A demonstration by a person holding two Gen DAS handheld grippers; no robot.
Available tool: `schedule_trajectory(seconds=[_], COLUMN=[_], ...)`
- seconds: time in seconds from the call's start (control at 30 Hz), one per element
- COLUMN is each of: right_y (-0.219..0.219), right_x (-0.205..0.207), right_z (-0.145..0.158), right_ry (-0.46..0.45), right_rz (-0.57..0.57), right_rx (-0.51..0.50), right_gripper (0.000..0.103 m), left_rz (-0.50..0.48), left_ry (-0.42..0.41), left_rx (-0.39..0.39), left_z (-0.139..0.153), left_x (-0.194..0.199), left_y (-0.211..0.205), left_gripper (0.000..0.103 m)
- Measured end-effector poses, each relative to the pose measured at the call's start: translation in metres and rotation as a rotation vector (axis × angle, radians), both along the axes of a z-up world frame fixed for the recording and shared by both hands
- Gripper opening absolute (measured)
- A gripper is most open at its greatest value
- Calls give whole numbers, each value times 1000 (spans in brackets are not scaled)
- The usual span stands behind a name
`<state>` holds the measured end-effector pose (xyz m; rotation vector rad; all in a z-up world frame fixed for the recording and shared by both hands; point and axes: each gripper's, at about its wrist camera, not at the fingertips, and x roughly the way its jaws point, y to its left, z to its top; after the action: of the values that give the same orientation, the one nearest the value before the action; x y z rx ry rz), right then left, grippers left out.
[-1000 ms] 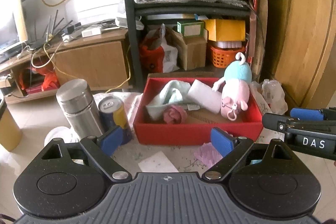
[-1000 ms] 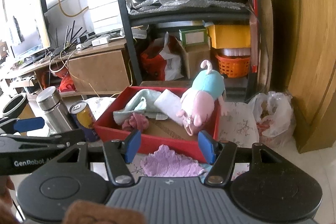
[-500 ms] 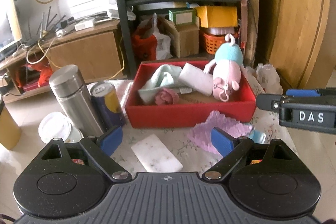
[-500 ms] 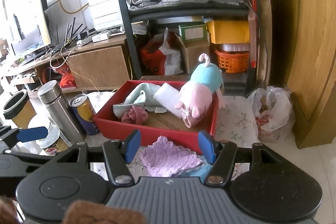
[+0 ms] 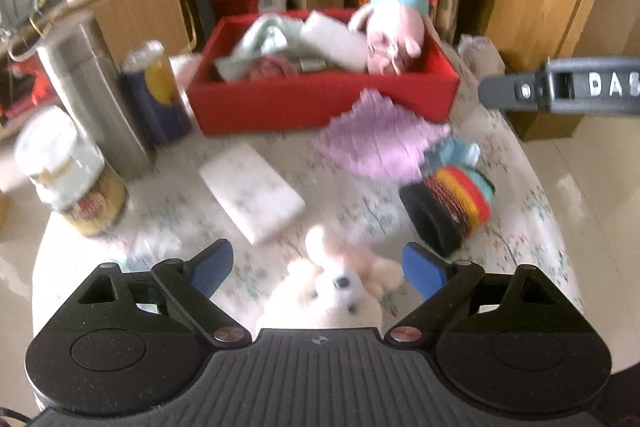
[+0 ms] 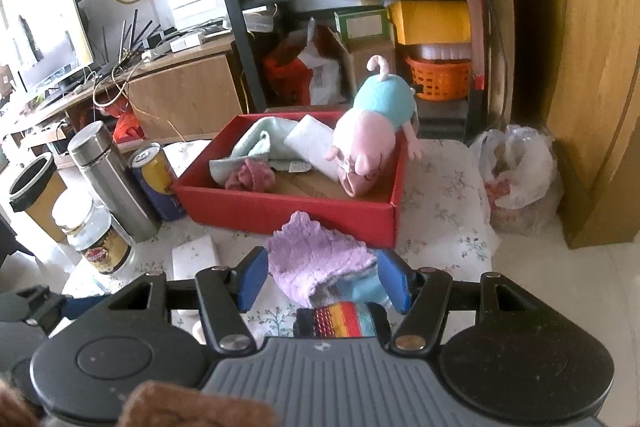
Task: Organize soft objects
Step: 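Grasp the white plush bunny with the left gripper while the right gripper grasps the rainbow knit hat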
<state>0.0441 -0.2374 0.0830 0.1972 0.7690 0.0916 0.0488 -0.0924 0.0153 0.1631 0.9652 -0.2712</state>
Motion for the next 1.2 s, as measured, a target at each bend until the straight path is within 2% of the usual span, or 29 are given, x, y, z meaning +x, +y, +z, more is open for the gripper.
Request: schedule_trajectory(seconds=[0.07,0.2,0.33,0.43,0.5,0.63,0.73,0.9,1.17,1.2], right_y=[-2,-6,-12,-25,-31,-29,-20,-9,2,2], right_x=[0,0,2,10,13,21,30,45,51,50], right_z=[-3,-9,-16,-27,-34,-49,-61,-85,-105,-107], right_ry=[16,50,87,152,187,238,273,352,394,399], right_rz=[5,14,7,-31,-54,-59,-30,-10,-2,-1], right_rx=[12,32,28,78,113,107,87,94,17,12], right_gripper=[32,33,33,36,38,39,40,40,41,38], left_rz=[-16,-22,-31,-40,-43,-43,-50,-63,-74,-74], left_ry=[33,77,136,195,198,186,187,194,208,209], left_rx=[1,92,113,134,162,165,146,118,103,100], left_z=[-8,-32,-52,-68,-73,-70,-66,-61,-60,-59], left_x=[-2,3,11,14,14,13,12,11,11,11], left_y=[-3,-11,-14,-17,-18,-13,-7,-2,-8,-8], left_gripper=[89,89,89,86,83,71,67,64,64,64])
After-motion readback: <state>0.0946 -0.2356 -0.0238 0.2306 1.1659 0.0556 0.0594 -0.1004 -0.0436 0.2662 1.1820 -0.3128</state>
